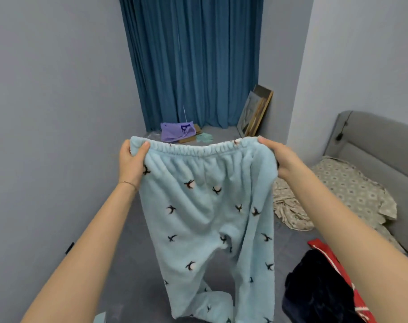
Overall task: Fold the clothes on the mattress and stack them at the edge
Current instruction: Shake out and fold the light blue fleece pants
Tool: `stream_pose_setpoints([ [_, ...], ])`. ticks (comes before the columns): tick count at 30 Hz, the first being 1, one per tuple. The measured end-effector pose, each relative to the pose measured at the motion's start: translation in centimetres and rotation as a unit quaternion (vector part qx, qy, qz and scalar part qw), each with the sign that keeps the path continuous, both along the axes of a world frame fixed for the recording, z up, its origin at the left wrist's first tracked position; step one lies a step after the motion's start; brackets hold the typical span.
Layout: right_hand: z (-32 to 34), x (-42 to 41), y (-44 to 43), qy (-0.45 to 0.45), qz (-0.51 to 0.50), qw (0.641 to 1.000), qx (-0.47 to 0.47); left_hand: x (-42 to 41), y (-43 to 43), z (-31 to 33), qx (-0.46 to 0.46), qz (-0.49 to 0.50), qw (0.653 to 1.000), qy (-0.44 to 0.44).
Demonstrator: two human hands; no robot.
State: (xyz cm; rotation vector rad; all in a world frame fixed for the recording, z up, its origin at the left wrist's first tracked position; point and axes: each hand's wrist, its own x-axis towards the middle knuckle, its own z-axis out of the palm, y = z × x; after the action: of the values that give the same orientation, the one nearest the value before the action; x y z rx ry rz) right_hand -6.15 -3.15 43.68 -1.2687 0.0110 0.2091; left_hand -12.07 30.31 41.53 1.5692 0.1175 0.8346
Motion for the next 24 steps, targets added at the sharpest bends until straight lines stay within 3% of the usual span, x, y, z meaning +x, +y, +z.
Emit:
stream_pose_setpoints([
  [5,7.0,-0.9,-0.6,-0.031,0.065,0.992,0.105,-0.6,-0.6,4.2,0.028,0.004,0.999,-0.044],
  [11,12.7,-0.9,-1.7,-0.104,0.087,0.98,0.145,-0.5,-0.9,9.5,-0.085,-0.092,0.986,-0.106],
  [13,12.1,-0.2,-1.2,-0.075,0.049,0.987,0.136,0.6,-1.4,8.9,-0.127,-0.098,0.985,-0.064],
  [18,4.6,1.2,0.4,0.115,0.02,0.984,0.132,3.2,-3.6,1.5,-0.21,-0.051,0.971,0.104],
  [24,-1.1,0.9,0.9,0.178,-0.02,0.978,0.102,3.5,-5.9,-4.2,-0.225,0.01,0.963,0.146],
])
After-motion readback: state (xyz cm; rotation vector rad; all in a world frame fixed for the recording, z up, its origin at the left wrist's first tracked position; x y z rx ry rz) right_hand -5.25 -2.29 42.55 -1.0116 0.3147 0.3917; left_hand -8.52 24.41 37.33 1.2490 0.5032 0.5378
